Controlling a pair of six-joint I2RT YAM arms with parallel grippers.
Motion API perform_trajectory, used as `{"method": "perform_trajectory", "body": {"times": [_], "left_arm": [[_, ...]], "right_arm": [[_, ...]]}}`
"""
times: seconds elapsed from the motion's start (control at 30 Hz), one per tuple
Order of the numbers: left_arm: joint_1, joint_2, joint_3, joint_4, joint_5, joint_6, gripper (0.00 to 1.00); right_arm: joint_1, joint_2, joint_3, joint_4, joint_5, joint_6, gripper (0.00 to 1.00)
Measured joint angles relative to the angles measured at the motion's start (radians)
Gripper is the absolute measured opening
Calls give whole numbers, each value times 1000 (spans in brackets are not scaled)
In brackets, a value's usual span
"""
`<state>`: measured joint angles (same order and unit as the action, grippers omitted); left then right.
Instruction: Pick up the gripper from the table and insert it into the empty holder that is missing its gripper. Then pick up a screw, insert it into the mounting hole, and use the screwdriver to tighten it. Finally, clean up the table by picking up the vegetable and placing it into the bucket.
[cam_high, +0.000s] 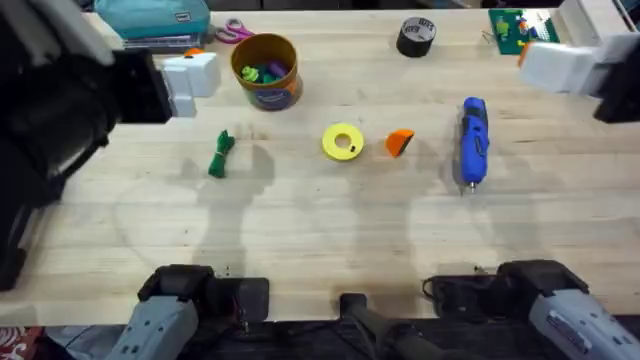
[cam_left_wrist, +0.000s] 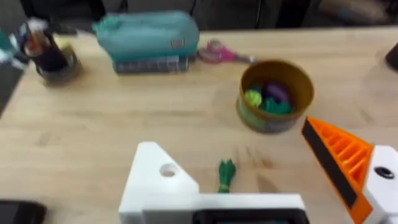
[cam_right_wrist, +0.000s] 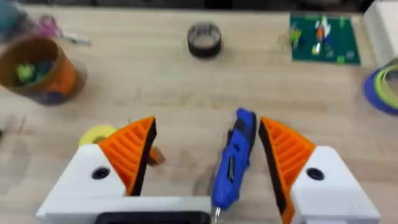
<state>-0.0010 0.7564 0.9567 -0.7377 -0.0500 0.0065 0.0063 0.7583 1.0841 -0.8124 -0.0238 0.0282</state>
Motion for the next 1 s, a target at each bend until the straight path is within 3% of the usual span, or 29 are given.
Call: {"method": "perform_trajectory", "body": {"times": [0.13,0.33,0.73,1.0], "left_arm": [[0,115,69,-71,0,1,986],[0,217,83,-151,0,1,986],[3,270,84,-195,-22,46,985],[112,352,86,-267,39,165,984]], "right_arm": [[0,117,25,-105,0,-21,996],[3,227,25,-162,0,-36,997],[4,256,26,-164,0,-36,997],[4,257,26,-165,0,-36,997]]}}
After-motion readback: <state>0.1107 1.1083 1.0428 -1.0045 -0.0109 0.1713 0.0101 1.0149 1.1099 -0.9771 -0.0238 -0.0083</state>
